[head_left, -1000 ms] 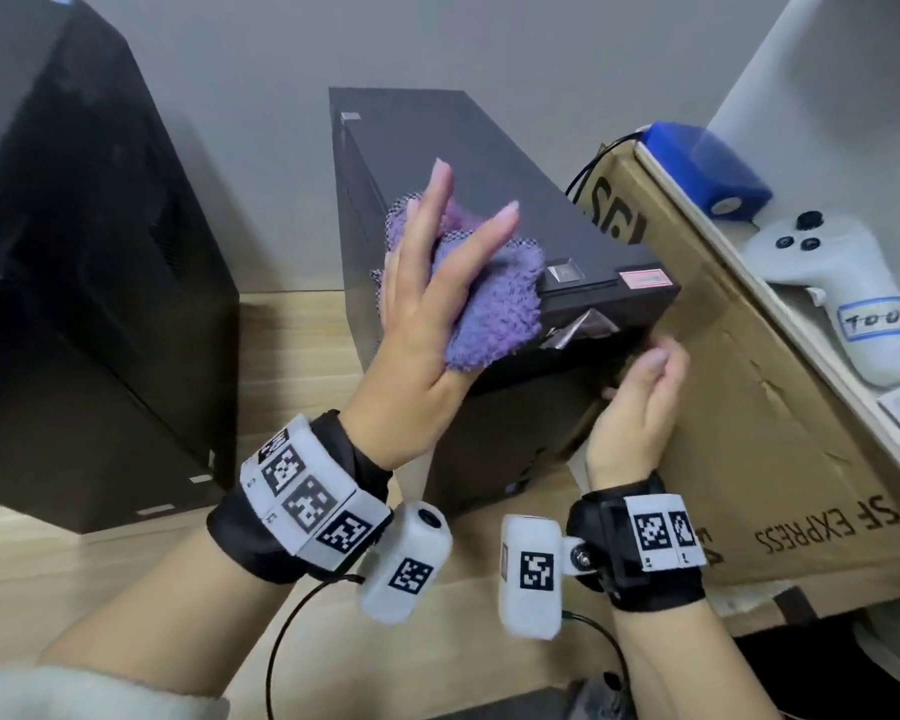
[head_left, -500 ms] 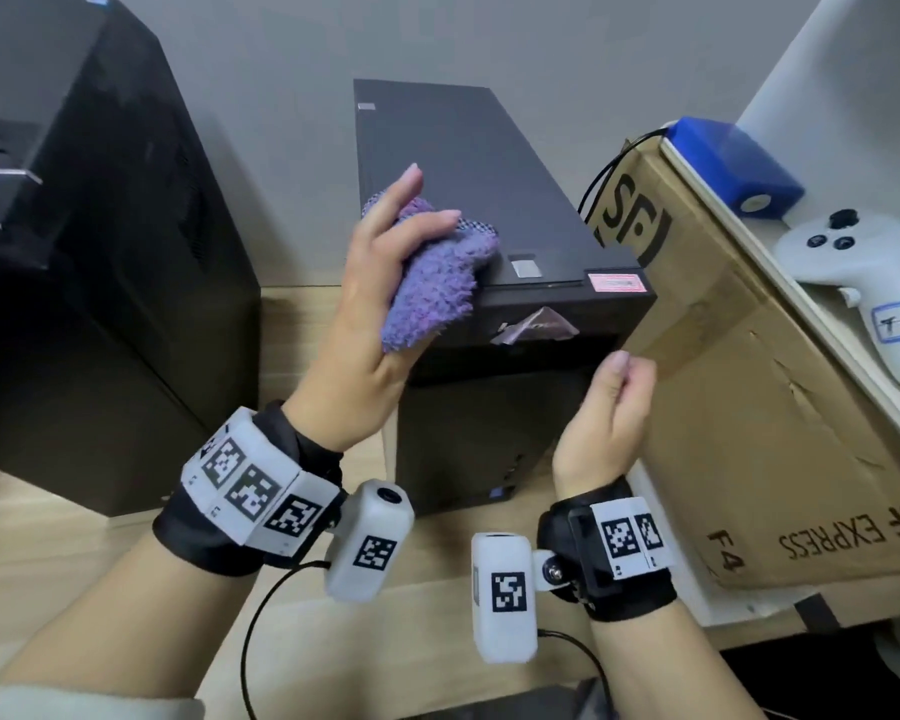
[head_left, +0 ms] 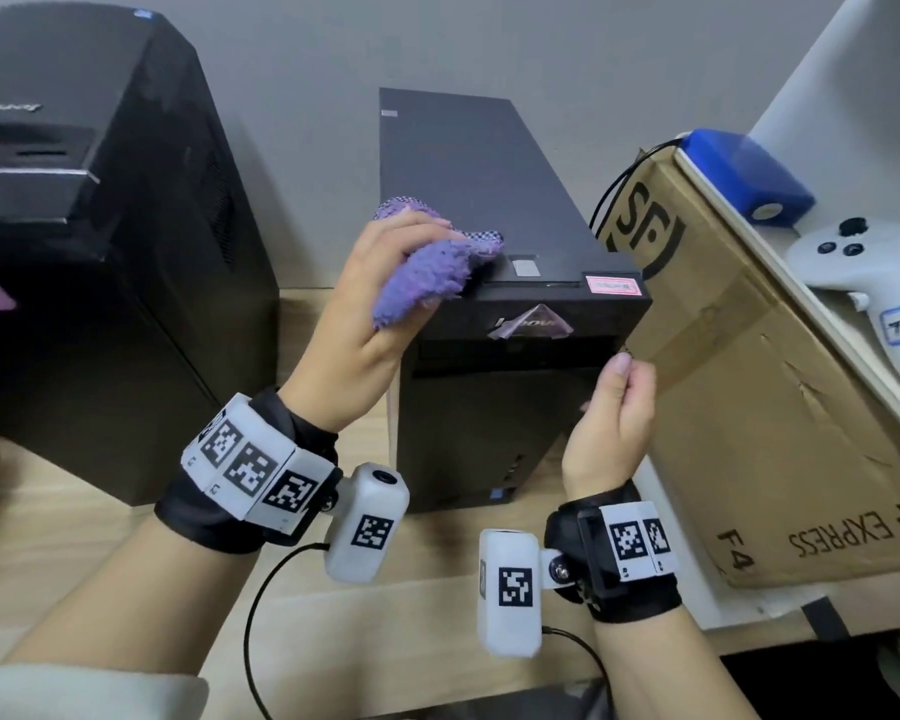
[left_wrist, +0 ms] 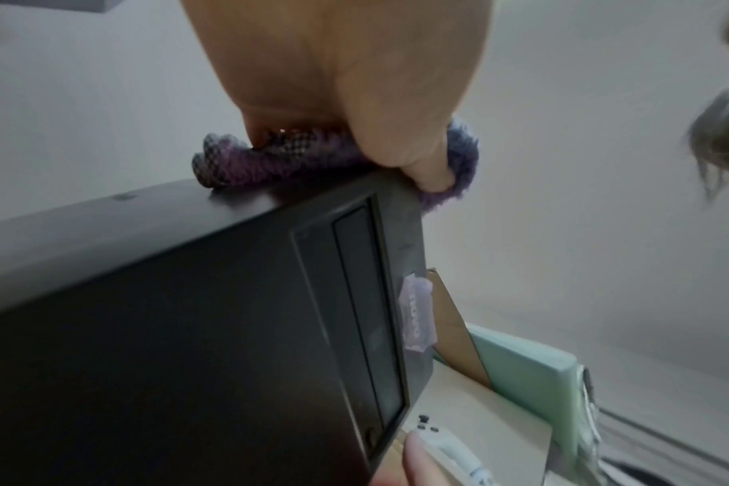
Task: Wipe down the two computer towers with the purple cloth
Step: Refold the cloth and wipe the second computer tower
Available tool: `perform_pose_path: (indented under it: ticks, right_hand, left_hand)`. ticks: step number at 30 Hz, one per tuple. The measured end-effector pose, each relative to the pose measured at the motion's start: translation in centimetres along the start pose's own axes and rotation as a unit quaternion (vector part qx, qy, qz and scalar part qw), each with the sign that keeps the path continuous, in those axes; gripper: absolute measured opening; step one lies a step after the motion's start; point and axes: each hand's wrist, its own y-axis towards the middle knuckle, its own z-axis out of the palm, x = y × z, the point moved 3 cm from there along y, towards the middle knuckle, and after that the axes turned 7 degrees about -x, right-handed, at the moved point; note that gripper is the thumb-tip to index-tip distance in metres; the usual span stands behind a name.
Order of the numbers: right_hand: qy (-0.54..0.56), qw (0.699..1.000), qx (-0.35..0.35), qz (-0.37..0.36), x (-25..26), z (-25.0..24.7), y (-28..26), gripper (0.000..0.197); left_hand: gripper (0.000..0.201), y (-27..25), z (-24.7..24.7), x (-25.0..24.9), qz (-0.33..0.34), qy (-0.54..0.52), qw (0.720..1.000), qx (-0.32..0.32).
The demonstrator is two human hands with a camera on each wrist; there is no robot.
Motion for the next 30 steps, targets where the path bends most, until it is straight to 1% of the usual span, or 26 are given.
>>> perform_pose_path:
  ticks: [1,2,3,4,6,7,8,9,10,11,12,13,15,17,19,20,22,24,25,26,27,28,30]
  right_hand:
    - [0.010,1.000,0.006,0.001,0.0,0.0,-0.1,0.024]
    - [0.027,1.000,0.006,-0.001,0.2,0.0,-0.2,0.018]
    - [0.054,0.998,0.000,-0.012,0.5,-0.1,-0.5,0.010]
    - [0.083,0.996,-0.015,-0.041,1.2,-0.1,-0.9,0.012]
    - [0.131,0.979,-0.048,-0.150,3.4,-0.3,-2.2,0.021]
    - [0.147,0.964,-0.046,-0.215,4.7,-0.2,-3.1,0.023]
    - [0.160,0.947,-0.030,-0.275,6.0,0.1,-4.3,0.022]
    - [0.172,0.932,-0.002,-0.318,7.1,0.6,-5.5,0.020]
    - [0.182,0.925,0.036,-0.333,8.3,1.5,-6.9,0.020]
    - [0.188,0.924,0.083,-0.322,9.2,2.6,-8.4,0.020]
    - [0.185,0.928,0.135,-0.294,9.8,4.0,-9.9,0.022]
    - [0.173,0.932,0.187,-0.258,10.3,5.6,-11.7,0.026]
    - [0.142,0.934,0.275,-0.178,10.4,8.5,-15.3,0.035]
    - [0.123,0.919,0.363,-0.093,9.9,10.8,-18.8,0.032]
    - [0.117,0.898,0.424,-0.030,9.3,12.4,-22.1,0.021]
    - [0.116,0.890,0.442,0.000,9.0,13.1,-23.8,0.016]
    - [0.098,0.883,0.456,0.054,7.9,14.3,-26.7,0.010]
    - [0.057,0.884,0.455,0.096,5.9,15.8,-29.3,0.005]
    - [0.030,0.879,0.461,0.119,4.7,16.7,-30.5,0.002]
    - [-0.001,0.872,0.468,0.142,3.3,17.5,-31.8,0.010]
    - [-0.042,0.861,0.478,0.165,1.9,18.2,-33.0,0.019]
    - [-0.079,0.850,0.485,0.188,0.5,18.9,-34.0,0.024]
    - [-0.134,0.830,0.496,0.219,-1.8,19.7,-35.4,0.025]
  left_hand:
    - [0.032,-0.2,-0.3,0.1,-0.012,-0.022,0.999,-0.021]
    - [0.033,-0.4,-0.7,0.0,-0.040,-0.050,0.997,-0.050]
    - [0.032,-0.8,-1.3,-0.1,-0.088,-0.088,0.989,-0.084]
    - [0.033,-1.2,-1.9,-0.1,-0.139,-0.118,0.976,-0.121]
    - [0.039,-2.5,-3.3,0.4,-0.219,-0.143,0.948,-0.180]
    - [0.037,-3.1,-4.1,0.6,-0.246,-0.154,0.936,-0.197]
    - [0.035,-3.8,-4.8,0.6,-0.273,-0.170,0.925,-0.201]
    - [0.038,-4.5,-5.4,0.8,-0.298,-0.188,0.916,-0.193]
    - [0.039,-5.4,-6.1,0.7,-0.321,-0.213,0.907,-0.172]
    - [0.039,-6.2,-6.9,0.7,-0.340,-0.233,0.899,-0.148]
    - [0.039,-7.1,-7.7,0.5,-0.360,-0.248,0.891,-0.127]
    - [0.039,-8.1,-8.9,0.4,-0.378,-0.254,0.883,-0.110]
    - [0.039,-10.5,-11.7,0.5,-0.421,-0.261,0.863,-0.099]
    - [0.040,-13.0,-14.6,1.2,-0.458,-0.265,0.843,-0.098]
    - [0.042,-15.8,-17.2,2.4,-0.516,-0.270,0.808,-0.089]
    - [0.044,-17.1,-18.4,3.0,-0.550,-0.277,0.783,-0.084]
    - [0.043,-19.9,-20.4,4.2,-0.603,-0.287,0.740,-0.076]
    - [0.032,-22.5,-21.8,5.4,-0.641,-0.280,0.712,-0.068]
    - [0.024,-23.9,-22.4,6.2,-0.656,-0.263,0.705,-0.067]
    - [0.015,-25.4,-22.8,7.1,-0.668,-0.245,0.699,-0.071]
    - [0.011,-26.8,-23.2,8.1,-0.683,-0.227,0.690,-0.077]
    - [0.012,-28.0,-23.6,9.2,-0.700,-0.208,0.678,-0.083]
    - [0.009,-30.1,-24.0,10.9,-0.729,-0.149,0.665,-0.063]
